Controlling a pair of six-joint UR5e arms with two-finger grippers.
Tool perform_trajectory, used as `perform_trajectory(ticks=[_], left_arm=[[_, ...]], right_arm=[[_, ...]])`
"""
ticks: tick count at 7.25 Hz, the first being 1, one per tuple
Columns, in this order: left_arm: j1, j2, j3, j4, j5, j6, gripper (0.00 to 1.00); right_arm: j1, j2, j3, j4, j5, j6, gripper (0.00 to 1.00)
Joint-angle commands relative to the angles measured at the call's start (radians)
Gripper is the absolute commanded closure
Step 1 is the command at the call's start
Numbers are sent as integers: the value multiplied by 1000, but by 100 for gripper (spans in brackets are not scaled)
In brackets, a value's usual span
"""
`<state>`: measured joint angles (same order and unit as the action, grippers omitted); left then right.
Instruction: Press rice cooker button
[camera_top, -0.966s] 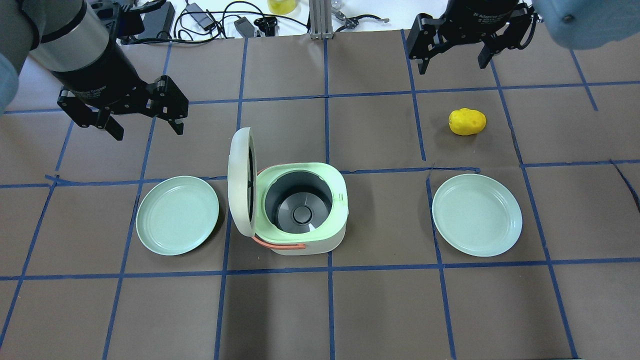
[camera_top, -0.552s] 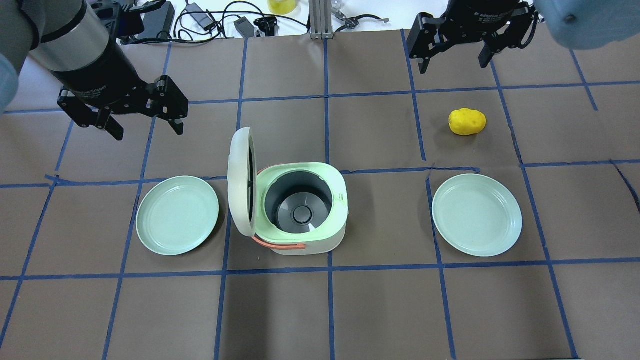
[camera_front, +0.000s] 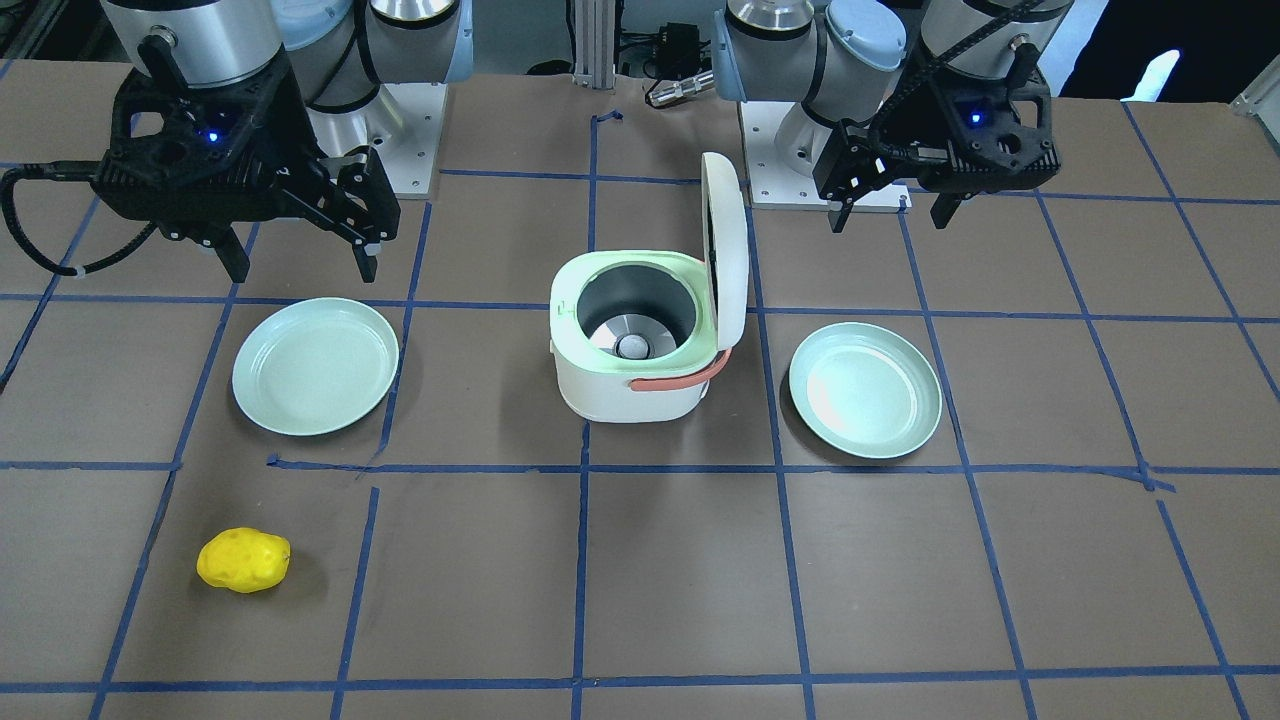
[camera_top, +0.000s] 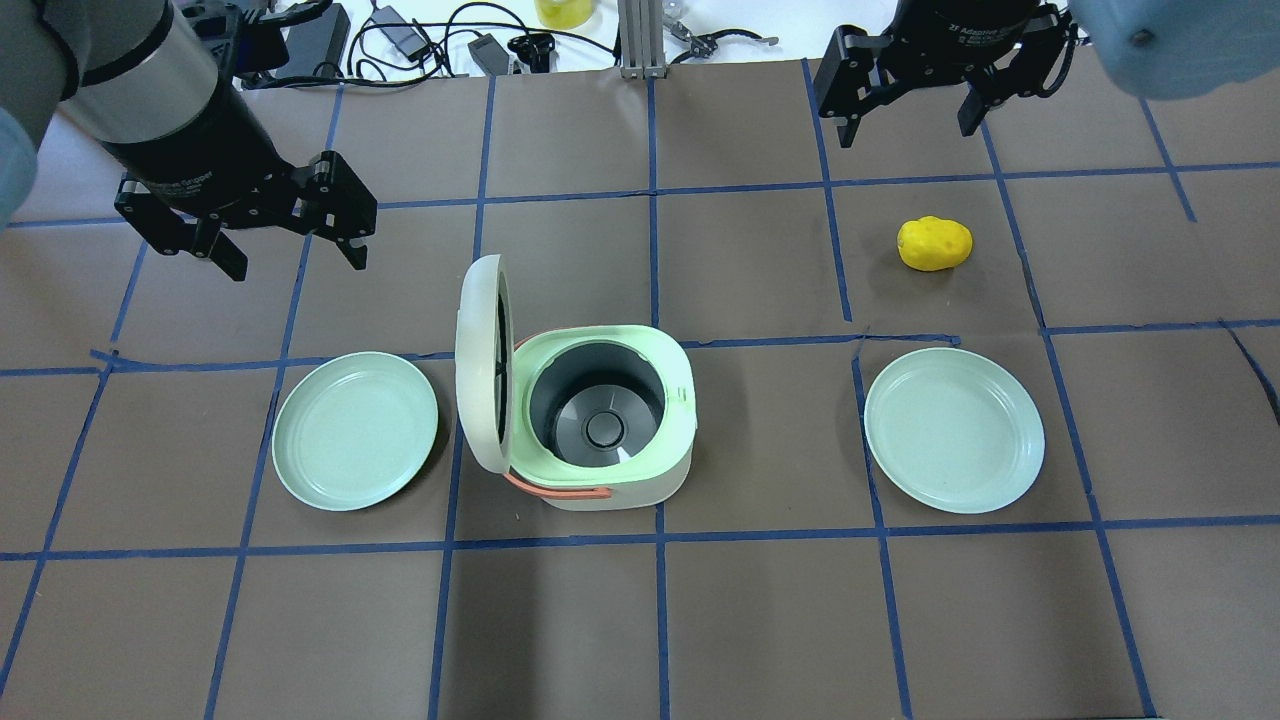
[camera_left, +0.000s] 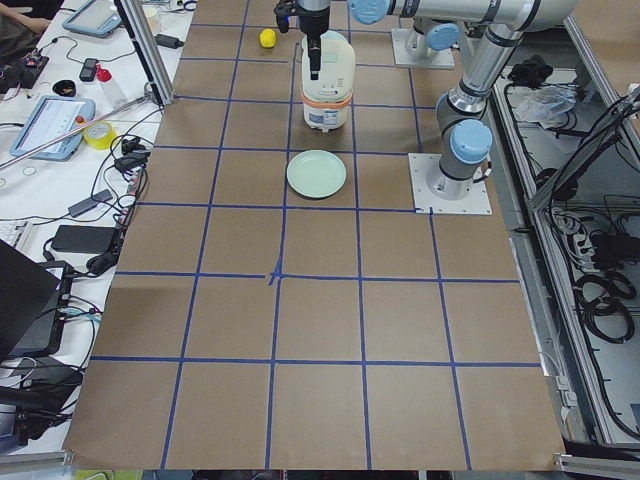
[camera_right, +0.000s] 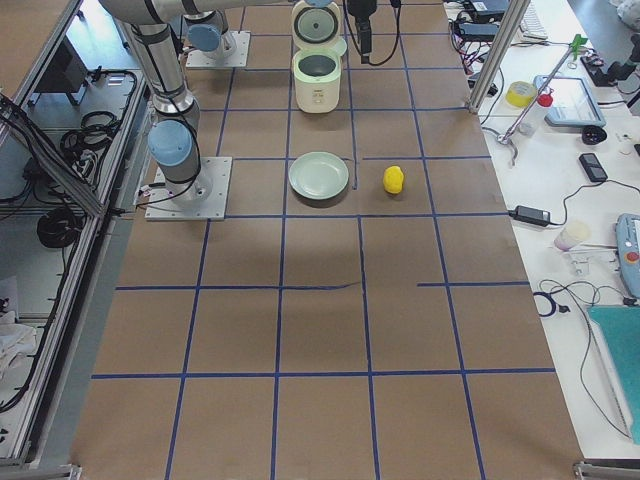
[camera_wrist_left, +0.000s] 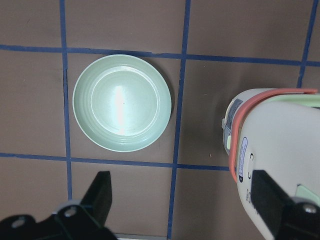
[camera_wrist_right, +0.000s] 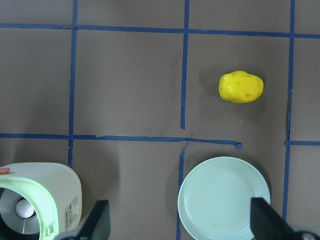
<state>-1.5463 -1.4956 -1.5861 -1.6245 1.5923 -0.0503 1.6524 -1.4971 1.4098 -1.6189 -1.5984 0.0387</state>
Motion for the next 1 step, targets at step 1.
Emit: perform_trajectory(ticks=[1], left_arm=[[0, 0, 0, 0, 0, 1, 0]], right_arm=[[0, 0, 0, -1, 0, 0, 0]])
